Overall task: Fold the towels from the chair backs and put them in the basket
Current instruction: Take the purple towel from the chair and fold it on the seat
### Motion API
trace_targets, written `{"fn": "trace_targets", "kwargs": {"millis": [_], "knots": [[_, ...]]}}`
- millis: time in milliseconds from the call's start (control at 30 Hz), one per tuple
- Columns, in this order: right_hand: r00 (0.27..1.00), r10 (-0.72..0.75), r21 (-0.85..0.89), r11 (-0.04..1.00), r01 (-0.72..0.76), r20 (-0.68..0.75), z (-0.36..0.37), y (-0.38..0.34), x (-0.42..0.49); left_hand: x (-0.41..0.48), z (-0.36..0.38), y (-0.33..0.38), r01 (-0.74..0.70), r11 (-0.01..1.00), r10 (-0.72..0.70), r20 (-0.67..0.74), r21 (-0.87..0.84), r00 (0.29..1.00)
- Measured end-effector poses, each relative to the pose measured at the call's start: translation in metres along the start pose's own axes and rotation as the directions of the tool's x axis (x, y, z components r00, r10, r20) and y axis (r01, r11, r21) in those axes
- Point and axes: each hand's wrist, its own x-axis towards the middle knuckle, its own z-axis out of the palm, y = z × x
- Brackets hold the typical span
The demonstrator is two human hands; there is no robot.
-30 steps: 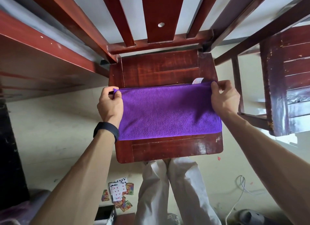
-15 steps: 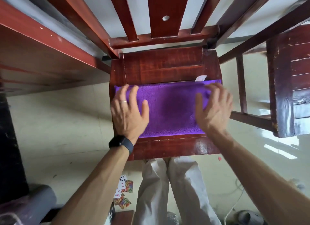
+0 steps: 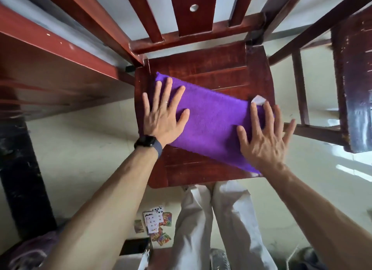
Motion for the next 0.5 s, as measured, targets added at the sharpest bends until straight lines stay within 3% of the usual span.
{"fn": "trace_targets", "kwargs": {"millis": [133,233,300,367,500], "knots": [[0.995,0.059,0.041,0.997,-0.062,0.086,-0.003,0.005,-0.093,0.043,-0.029,0.03,-0.199,0.974,0.194,0.058,0.109,0.979],[0.987,-0.005,0.091,0.996,-0.009,0.159,-0.008,-0.005,-0.129,0.045,-0.037,0.074,-0.165,0.985,0.161,0.084,0.044,0.983],[0.981,0.029,0.158,0.986,-0.06,0.191,-0.014,-0.009,-0.127,0.023,-0.035,0.101,-0.006,0.996,0.015,0.1,-0.093,0.995],[0.967,0.089,0.274,0.949,-0.154,0.237,-0.021,-0.011,-0.116,-0.016,-0.031,0.121,0.217,0.942,-0.2,0.093,-0.255,0.975],[0.903,0.201,0.501,0.776,-0.382,0.379,-0.027,-0.004,-0.086,-0.106,-0.02,0.134,0.512,0.727,-0.553,0.053,-0.458,0.832]]}}
